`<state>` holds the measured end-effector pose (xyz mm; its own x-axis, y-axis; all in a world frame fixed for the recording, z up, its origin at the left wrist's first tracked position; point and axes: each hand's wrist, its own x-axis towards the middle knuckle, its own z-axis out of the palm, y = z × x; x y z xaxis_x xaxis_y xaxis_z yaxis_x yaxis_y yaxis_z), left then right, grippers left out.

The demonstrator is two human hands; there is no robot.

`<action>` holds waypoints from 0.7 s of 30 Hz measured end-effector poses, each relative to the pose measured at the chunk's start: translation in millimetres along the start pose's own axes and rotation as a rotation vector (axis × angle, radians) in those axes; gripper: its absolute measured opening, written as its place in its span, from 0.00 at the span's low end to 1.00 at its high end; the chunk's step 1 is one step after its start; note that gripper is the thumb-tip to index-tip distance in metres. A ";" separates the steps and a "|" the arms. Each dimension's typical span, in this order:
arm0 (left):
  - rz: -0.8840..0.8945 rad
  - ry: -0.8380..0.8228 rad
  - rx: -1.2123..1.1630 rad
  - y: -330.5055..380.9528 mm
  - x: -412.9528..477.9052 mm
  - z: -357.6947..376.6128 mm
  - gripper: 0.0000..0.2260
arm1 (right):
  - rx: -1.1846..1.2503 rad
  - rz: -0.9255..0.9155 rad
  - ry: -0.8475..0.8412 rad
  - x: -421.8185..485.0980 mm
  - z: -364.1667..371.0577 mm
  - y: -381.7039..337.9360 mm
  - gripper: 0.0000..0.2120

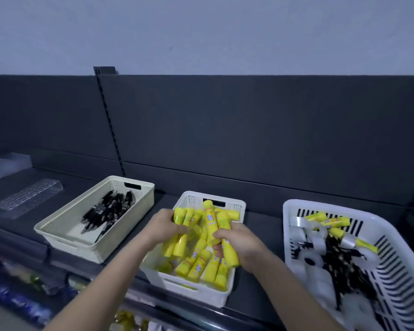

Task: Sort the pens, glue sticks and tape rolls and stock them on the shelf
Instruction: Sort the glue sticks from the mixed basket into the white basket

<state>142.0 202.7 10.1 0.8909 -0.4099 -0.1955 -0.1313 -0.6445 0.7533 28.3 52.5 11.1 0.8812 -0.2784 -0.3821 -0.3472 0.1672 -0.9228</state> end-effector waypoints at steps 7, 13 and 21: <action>0.039 -0.036 0.255 -8.1 16.7 15.3 0.12 | -0.233 0.008 0.234 34.7 37.3 28.4 0.09; 0.167 0.059 0.338 -8.2 27.0 12.3 0.21 | -0.630 -0.105 0.363 37.7 28.0 22.7 0.01; 0.390 0.030 0.419 22.6 19.1 43.0 0.19 | -0.964 -0.348 0.518 -5.6 -22.5 11.4 0.15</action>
<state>137.4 152.5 -3.6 0.7534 -0.6539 0.0694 -0.6081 -0.6526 0.4519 12.2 34.6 1.6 0.8175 -0.5606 0.1321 -0.4088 -0.7263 -0.5526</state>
